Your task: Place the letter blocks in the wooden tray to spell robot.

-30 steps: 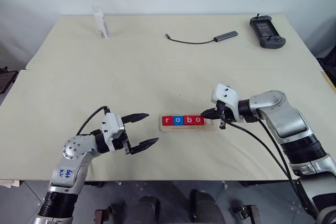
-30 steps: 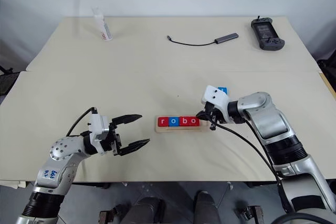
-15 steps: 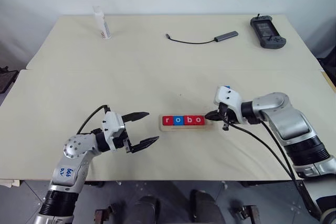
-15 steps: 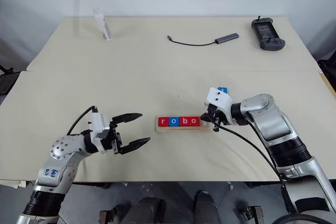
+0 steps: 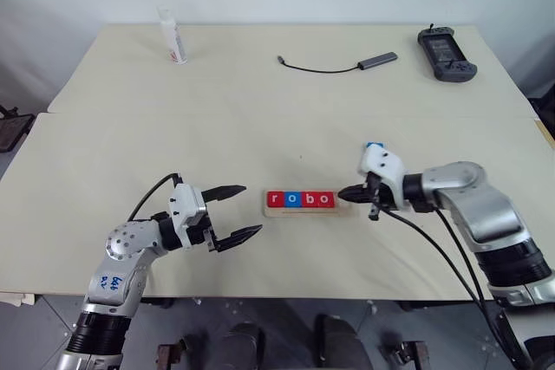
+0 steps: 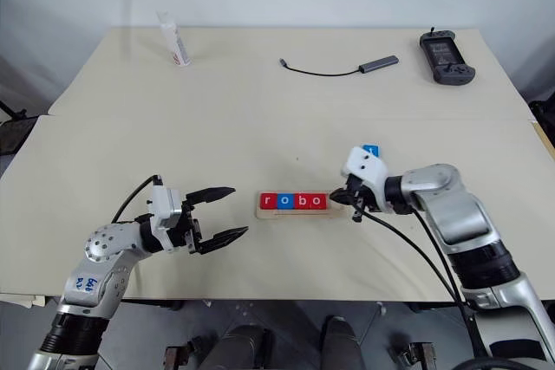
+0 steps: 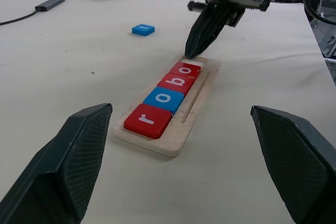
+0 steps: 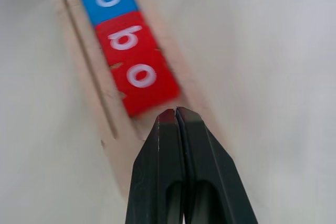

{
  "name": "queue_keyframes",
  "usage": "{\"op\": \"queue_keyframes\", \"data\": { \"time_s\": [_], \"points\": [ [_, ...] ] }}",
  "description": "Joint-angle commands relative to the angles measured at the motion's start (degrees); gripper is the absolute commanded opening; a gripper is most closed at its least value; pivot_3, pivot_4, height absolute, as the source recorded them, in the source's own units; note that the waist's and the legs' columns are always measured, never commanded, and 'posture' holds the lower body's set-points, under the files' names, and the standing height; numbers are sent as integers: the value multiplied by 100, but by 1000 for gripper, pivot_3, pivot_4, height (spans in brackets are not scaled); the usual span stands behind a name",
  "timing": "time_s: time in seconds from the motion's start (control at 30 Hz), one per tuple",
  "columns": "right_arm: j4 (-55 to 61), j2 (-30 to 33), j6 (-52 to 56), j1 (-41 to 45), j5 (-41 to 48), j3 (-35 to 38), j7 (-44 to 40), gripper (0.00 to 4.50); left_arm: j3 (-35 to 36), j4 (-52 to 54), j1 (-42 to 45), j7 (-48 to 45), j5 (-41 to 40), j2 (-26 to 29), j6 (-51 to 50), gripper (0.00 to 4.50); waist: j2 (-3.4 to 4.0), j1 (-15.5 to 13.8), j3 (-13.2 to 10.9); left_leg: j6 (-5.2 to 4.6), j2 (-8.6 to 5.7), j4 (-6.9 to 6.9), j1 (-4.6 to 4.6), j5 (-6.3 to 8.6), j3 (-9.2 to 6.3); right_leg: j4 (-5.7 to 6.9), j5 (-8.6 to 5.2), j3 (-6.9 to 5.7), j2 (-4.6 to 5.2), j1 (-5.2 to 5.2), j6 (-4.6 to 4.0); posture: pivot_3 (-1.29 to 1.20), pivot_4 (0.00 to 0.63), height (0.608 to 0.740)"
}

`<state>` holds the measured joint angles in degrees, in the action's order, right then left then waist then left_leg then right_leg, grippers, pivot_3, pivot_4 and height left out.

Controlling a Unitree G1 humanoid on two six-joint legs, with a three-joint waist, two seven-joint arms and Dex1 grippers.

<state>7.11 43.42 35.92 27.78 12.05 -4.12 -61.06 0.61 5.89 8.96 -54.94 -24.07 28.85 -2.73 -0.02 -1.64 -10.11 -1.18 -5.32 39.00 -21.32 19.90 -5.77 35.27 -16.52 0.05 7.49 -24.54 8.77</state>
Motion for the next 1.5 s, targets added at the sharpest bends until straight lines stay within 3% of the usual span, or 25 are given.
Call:
{"op": "queue_keyframes", "data": {
  "time_s": [0.03, 0.23, 0.37, 0.57, 0.8, 0.93, 1.1, 1.4, 1.5],
  "points": [
    [693, 111, -249, -918, 413, 1235, 292, 940, -14, -80, 119, -110, 33, -7, 140, 4500, 0, -11, 0, 0, 0, -2, -1, 0, -1, 1, 0, -1, 0, 1, 0, 0, 150, 740],
    [1235, -657, -1693, -2977, 430, 2891, 1135, 2976, -43, -449, 375, -319, 28, 12, 216, 4500, 0, 3, 0, -1, 1, -2, 2, 0, 4, 18, 0, 1, -2, 4, 0, 0, 150, 740],
    [1389, -1299, -2116, -3777, 573, 3462, 1783, 4453, -29, -700, 563, -436, 31, 33, 258, 4500, 1, 48, 1, 0, 1, -1, 15, 0, 17, 18, 0, 15, -6, 4, 1, 0, 150, 740],
    [1232, -1606, -2467, -4185, 669, 3505, 2079, 4453, -83, -937, 765, -555, 61, -20, 351, 4500, 5, 65, 3, 4, 3, 1, 25, -4, 21, 27, 0, 25, -8, 4, 0, 0, 150, 740],
    [1216, -1332, -1049, -2517, 915, 2630, 2683, 4453, -99, -888, 796, -525, 86, -104, 363, 4500, 6, 154, 4, 9, 6, 3, 24, -8, 17, 32, -1, 24, -8, 3, -1, 0, 150, 740],
    [537, -1752, -84, -1110, 705, 2113, 3735, 4453, -88, -714, 673, -431, 84, -150, 357, 4500, 6, 182, 4, 10, 6, 3, 20, -9, 13, 32, -2, 22, -7, -1, -3, 0, 150, 740],
    [-600, -2203, 104, 2, 139, 1643, 4688, 4453, -52, -416, 460, -239, 72, -175, 279, 4500, 7, 169, 4, 11, 4, 0, 15, -9, 6, 39, -3, 15, -6, -5, -5, 0, 150, 740],
    [-2075, -2682, -164, 850, -291, 1108, 5038, 4453, -4, -76, 231, -82, 32, -133, 173, 4500, 8, 209, 5, 6, 0, 0, 10, -9, 7, 50, -3, 12, -5, -6, -5, 0, 150, 740],
    [-2255, -2733, -373, 915, -370, 1064, 5080, 3880, -10, -29, 211, -73, 27, -130, 154, 4500, 9, 227, 5, 6, 2, 0, 12, -9, 7, 52, -3, 13, -7, -5, -5, 0, 150, 740]
  ]
}}
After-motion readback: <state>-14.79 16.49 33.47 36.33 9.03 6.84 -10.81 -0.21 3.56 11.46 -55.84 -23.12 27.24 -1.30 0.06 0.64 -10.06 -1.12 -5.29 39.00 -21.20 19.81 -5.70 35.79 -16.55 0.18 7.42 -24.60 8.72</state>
